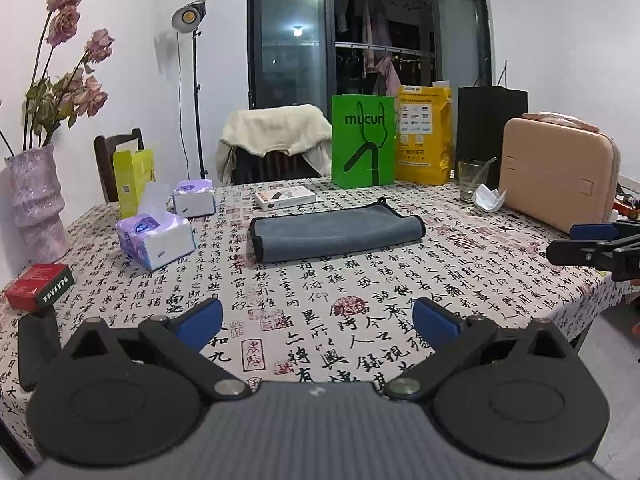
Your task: Fold towel
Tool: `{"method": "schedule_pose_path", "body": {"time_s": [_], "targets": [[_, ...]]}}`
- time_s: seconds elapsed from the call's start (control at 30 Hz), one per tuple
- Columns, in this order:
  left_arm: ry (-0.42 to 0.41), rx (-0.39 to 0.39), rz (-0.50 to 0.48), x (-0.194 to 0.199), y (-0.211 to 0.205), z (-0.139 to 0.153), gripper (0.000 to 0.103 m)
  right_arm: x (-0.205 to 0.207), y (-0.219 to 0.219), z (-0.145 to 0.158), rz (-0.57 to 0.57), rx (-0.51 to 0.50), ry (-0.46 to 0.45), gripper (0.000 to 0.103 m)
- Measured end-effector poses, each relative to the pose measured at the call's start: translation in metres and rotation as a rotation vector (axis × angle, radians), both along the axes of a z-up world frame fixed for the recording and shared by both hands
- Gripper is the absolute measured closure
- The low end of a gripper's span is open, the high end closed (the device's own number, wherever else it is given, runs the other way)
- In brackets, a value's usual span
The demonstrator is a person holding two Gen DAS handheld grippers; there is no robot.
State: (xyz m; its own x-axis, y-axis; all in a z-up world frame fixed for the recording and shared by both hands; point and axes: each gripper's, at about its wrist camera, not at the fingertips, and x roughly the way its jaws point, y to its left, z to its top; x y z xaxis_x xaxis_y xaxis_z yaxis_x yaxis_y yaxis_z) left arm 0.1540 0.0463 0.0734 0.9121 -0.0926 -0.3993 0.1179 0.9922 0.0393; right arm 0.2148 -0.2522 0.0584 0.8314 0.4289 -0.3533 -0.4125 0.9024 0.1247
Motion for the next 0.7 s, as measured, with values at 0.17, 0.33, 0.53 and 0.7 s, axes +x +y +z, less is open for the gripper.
{"method": "schedule_pose_path", "body": {"time_s": [0.17,0.33,0.53,0.7], "targets": [[-0.033,0.01,-0.014,-0.01,-0.008,0.002,0.0,-0.01,-0.004,-0.006,-0.027,0.013,0.003,0.001],[-0.058,0.008,0.002,-0.021,-0.013,-0.003,0.0,-0.022,-0.001,-0.01,-0.037,0.007,0.003,0.001],[-0.076,0.016,0.002,-0.041,-0.017,-0.013,0.0,-0.041,0.011,-0.014,-0.017,-0.019,-0.008,0.001],[-0.1,0.024,0.027,-0.064,-0.016,-0.02,0.0,-0.059,0.018,-0.017,-0.006,-0.016,-0.006,0.001]]}}
